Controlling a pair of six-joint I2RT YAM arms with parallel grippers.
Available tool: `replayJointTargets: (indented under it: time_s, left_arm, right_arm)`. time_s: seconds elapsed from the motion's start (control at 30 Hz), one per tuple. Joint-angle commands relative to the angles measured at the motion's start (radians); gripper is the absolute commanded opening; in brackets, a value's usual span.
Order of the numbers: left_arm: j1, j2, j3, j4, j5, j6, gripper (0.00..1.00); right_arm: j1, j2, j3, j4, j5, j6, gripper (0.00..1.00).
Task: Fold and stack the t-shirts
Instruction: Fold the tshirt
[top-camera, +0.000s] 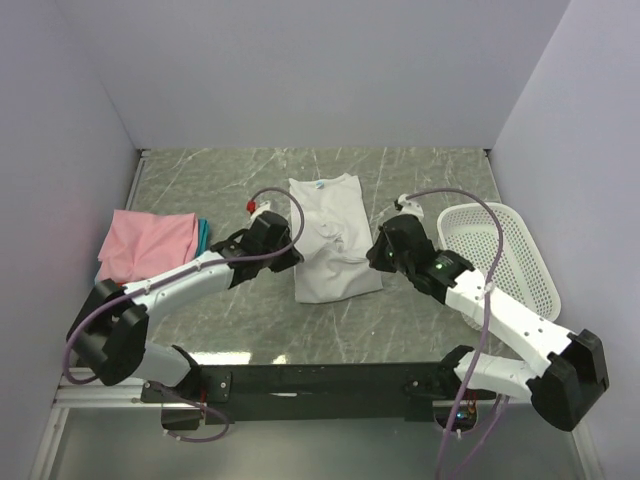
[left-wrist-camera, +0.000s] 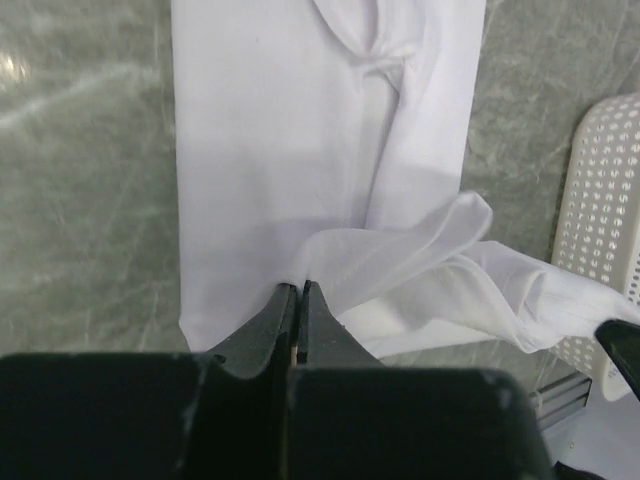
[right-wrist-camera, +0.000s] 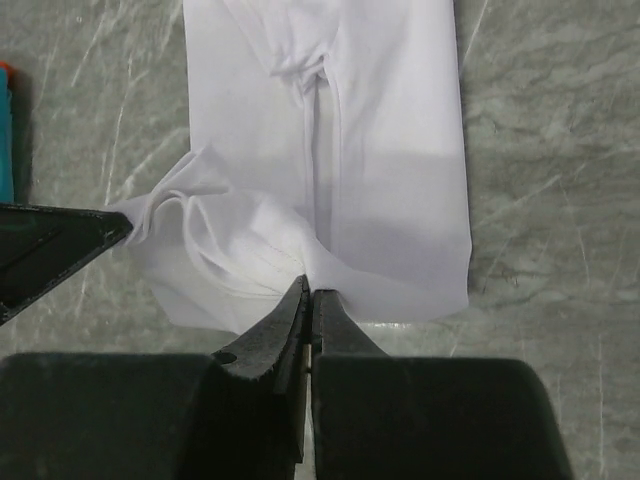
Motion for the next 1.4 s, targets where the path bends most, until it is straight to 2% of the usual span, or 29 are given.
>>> replayJointTargets:
  time_s: [0.0,0.23,0.53,1.07,1.2,1.37]
  left_arm:
    - [0.055,0.042,0.071,0.026,0.086,0.106,0.01]
    - [0.143,0.116,0.138,0.051,0.139,0.189,0.01]
    - [0.177,0.238,0.264,0.019,0.161,0.276,0.01]
    - [0.262,0.440,0.352,0.019,0.261,0.296,0.01]
    - [0.269,0.464,0.372,0.020,0.265,0.310,0.08]
    - [0.272,0.487,0.384,0.023,0.281,0.318,0.32]
  right_arm:
    - [-0.040,0.047,0.073,0.058,-0.035,-0.041,0.00]
    - [-0.098,0.170,0.150,0.069,-0.072,-0.073,0.00]
    - [-0.147,0.295,0.254,0.049,-0.096,-0.084,0.00]
    - [-0.226,0.532,0.334,0.089,-0.198,-0.091,0.00]
    - [-0.238,0.581,0.360,0.090,-0.199,-0.085,0.00]
    - [-0.247,0.611,0.375,0.081,-0.164,-0.078,0.03]
